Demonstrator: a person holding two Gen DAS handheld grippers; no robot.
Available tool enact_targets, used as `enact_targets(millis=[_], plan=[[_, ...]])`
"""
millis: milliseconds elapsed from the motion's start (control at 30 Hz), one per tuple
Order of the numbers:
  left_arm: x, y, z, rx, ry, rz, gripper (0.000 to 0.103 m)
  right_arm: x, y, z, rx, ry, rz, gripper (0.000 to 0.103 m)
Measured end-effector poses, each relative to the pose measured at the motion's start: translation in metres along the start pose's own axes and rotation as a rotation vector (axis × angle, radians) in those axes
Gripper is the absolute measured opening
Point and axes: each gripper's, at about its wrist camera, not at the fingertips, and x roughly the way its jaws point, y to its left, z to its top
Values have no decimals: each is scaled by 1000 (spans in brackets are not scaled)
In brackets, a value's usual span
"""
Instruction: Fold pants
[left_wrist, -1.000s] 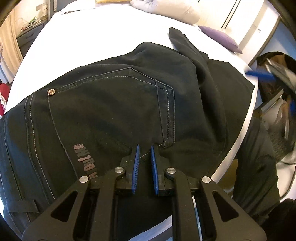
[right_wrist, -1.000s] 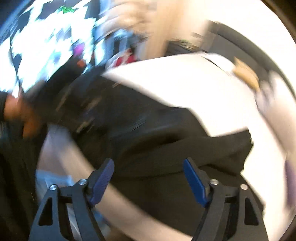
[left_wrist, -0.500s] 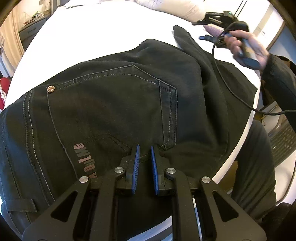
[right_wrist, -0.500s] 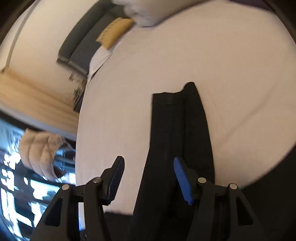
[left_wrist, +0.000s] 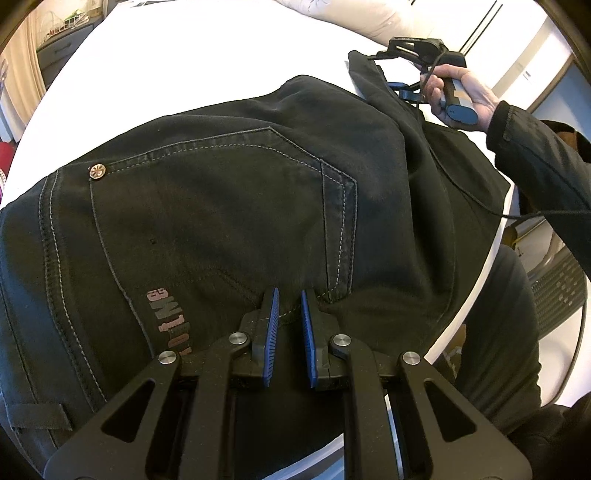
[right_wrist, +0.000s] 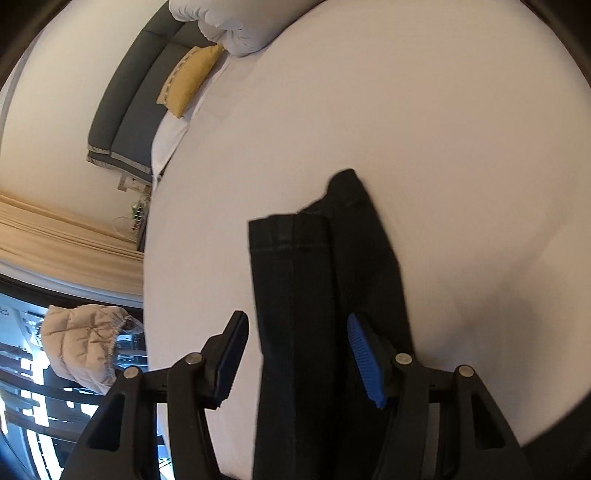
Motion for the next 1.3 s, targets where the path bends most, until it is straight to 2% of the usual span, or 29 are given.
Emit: enact_targets(millis=[33,100,133,267,300,433,567,767,900,1033,1133,1233,1300], plan=[[0,0,0,0,0,0,12,2,1,2,-5,1,9,59],[0,0,0,0,0,0,12,7,2,5,-11,11,39,43],[0,0,0,0,0,0,12,11,0,5,-7,24,48,39],[0,0,1,1,3,4,12,18,-4,7,14,18,47,11],[1,0,1,2,4,5,12,15,-6,6,18,11,54,8],[2,-1,2,6,3,6,12,-16,-1,3,-47,-67,30,6],[2,-3,2,12,0,14,12,-76,-18,3,-10,-195,60,5],[3,-11,2,36,4,33,12,-194,-82,-25,112,-410,92,5],[3,-16,4,47,7,44,12,-256,-145,-61,242,-529,55,5],[3,-20,5,43,10,50,12,-269,-196,-97,360,-538,5,5],[2,-21,9,43,21,58,12,-267,-221,-113,443,-544,8,5],[2,-25,13,41,33,68,12,-264,-230,-116,472,-540,51,11],[3,-29,16,41,37,78,12,-258,-233,-115,489,-506,80,29]])
